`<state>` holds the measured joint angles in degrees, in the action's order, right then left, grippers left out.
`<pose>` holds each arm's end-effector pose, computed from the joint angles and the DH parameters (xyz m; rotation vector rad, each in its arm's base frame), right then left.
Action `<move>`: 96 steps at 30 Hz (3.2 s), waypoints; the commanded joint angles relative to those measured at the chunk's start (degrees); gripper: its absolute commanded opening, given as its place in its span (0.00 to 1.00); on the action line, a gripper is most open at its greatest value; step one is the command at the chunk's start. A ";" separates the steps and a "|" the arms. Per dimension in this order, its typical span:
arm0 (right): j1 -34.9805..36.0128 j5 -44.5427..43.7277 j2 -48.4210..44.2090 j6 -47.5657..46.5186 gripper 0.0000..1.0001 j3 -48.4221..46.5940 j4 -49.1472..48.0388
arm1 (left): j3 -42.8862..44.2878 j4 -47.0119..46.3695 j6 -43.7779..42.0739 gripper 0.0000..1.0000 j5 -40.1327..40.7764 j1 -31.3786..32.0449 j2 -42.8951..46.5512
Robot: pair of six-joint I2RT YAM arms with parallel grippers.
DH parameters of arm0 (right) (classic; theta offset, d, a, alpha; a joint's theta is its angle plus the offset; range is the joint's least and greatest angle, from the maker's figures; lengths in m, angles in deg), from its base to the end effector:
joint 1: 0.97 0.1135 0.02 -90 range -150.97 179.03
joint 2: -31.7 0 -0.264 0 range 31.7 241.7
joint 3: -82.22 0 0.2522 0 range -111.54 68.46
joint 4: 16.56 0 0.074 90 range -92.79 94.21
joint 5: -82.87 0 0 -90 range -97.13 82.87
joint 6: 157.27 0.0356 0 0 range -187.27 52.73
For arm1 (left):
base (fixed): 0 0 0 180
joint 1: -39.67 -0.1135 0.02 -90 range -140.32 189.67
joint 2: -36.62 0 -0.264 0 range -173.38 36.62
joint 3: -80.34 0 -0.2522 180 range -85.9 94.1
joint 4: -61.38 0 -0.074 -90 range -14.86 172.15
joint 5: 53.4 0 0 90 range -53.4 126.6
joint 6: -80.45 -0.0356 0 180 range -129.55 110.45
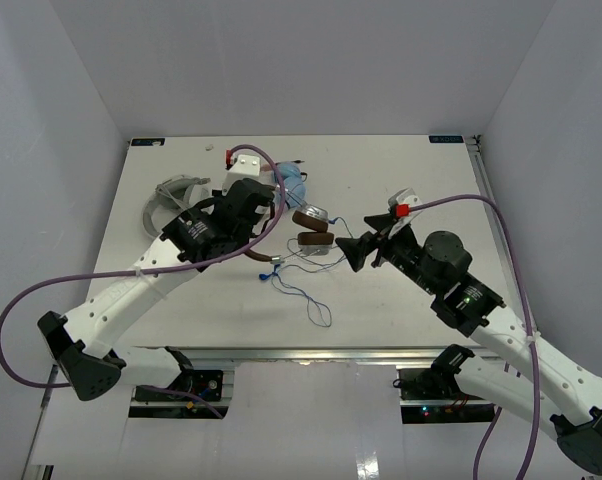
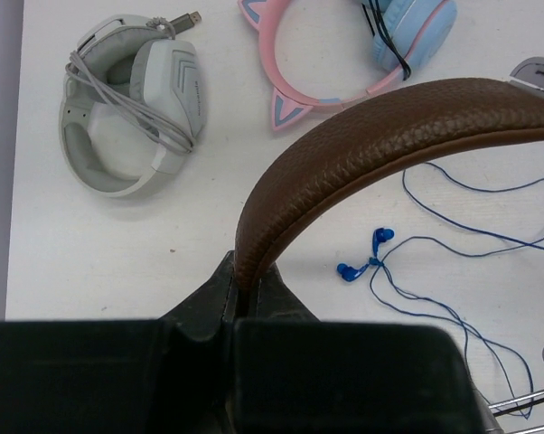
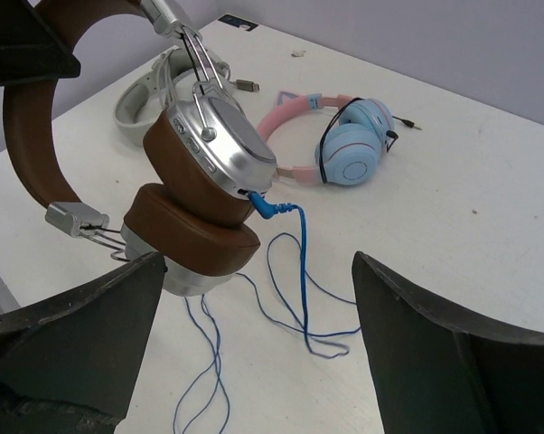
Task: Wrap the headphones
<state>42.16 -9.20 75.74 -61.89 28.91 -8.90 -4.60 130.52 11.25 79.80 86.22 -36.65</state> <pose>0.1386 0.1280 0.3407 -0.4827 1.5026 0.6407 0.1868 -0.1618 0.3864 0.1530 2.1407 0.2397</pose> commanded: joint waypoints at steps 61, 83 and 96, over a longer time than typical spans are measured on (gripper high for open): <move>-0.12 27.20 9.23 -5.11 0.60 20.76 -50.55 | 9.31 -11.19 8.35 0.00 -24.51 -1.02 18.65; -0.16 29.50 15.69 -4.55 0.25 21.42 -55.19 | 7.97 -12.43 9.09 0.00 -23.19 -1.02 19.86; -0.16 27.73 18.77 -4.41 0.08 23.25 -56.06 | 3.99 -15.27 9.17 0.00 -29.65 -1.02 23.17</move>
<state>42.12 19.43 93.59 -66.14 51.00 -60.54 0.49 120.01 18.88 54.42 85.29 -15.87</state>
